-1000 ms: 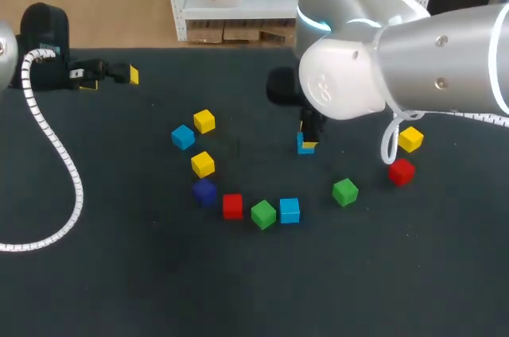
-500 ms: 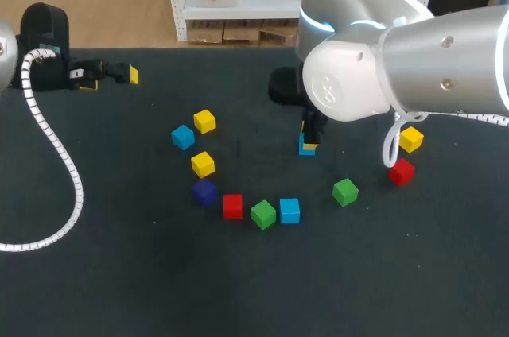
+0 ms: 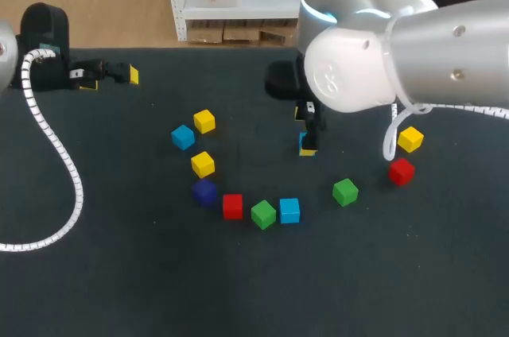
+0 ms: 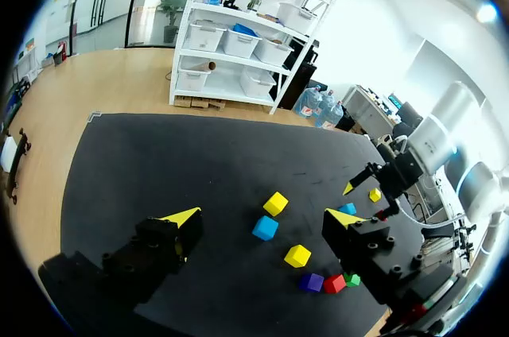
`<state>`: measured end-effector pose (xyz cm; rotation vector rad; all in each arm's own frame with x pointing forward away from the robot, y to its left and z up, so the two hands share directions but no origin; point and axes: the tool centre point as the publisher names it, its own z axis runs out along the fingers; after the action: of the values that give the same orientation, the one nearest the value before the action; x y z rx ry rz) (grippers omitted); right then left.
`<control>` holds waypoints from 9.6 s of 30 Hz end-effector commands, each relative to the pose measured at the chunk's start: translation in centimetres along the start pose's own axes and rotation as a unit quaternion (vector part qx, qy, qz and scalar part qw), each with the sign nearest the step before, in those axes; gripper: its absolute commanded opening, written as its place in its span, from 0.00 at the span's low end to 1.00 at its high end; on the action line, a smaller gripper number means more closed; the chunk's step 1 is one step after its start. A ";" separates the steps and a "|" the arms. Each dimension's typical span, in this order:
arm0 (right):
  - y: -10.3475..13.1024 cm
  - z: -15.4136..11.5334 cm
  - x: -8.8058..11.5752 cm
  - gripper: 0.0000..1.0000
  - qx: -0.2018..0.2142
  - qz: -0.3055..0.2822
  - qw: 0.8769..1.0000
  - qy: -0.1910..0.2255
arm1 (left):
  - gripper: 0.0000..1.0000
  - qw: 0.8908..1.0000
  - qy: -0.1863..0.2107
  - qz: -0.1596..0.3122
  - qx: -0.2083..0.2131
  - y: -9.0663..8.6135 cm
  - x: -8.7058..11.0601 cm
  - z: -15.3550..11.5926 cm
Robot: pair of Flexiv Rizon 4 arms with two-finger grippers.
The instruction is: Place the blue cubes, place green cubes on the blue cubes, place the yellow cubes on the green cubes, then place the red cubes on the yellow cubes, and place purple cube on the red cubes.
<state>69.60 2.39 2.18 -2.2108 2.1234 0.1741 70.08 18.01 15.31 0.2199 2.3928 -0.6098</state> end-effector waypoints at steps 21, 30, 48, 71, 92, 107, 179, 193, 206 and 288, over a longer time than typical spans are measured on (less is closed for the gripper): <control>14.3 -0.3 -1.5 1.00 -0.011 -0.028 0.999 -0.020 | 1.00 1.000 -0.004 0.002 0.008 0.3 0.2 -0.1; 15.6 1.2 -2.6 1.00 -0.018 -0.043 0.999 -0.004 | 1.00 1.000 -0.004 0.002 0.008 0.3 0.2 -0.1; 13.7 3.7 -3.4 0.16 -0.010 -0.035 0.999 0.011 | 1.00 1.000 -0.004 0.002 0.008 0.3 0.2 -0.1; 5.5 3.3 -3.5 0.00 0.005 0.011 0.999 0.030 | 1.00 1.000 -0.004 0.002 0.008 0.3 0.2 -0.1; -0.7 3.4 -2.9 0.00 0.012 0.078 0.996 0.039 | 1.00 1.000 -0.004 0.002 0.008 0.3 0.2 -0.1; -1.5 3.3 -2.3 0.00 0.010 0.084 0.995 0.047 | 1.00 1.000 -0.004 0.002 0.008 0.3 0.2 -0.1; -6.1 -17.9 17.0 1.00 0.144 0.411 0.817 -0.378 | 1.00 1.000 -0.004 0.002 0.008 0.3 0.2 -0.1; -5.7 -17.1 16.4 1.00 0.138 0.402 0.830 -0.360 | 1.00 1.000 -0.004 0.002 0.008 0.3 0.2 -0.1; -5.7 -17.1 16.4 1.00 0.138 0.402 0.830 -0.360 | 1.00 0.998 0.039 0.032 0.042 -1.0 0.5 0.0; -5.7 -17.1 16.4 1.00 0.138 0.402 0.830 -0.360 | 0.00 0.838 0.436 0.309 -0.116 -1.7 5.1 14.5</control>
<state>76.46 -15.76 16.92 -0.7585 2.2209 0.5786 74.99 10.08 1.54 1.3238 2.9732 0.1271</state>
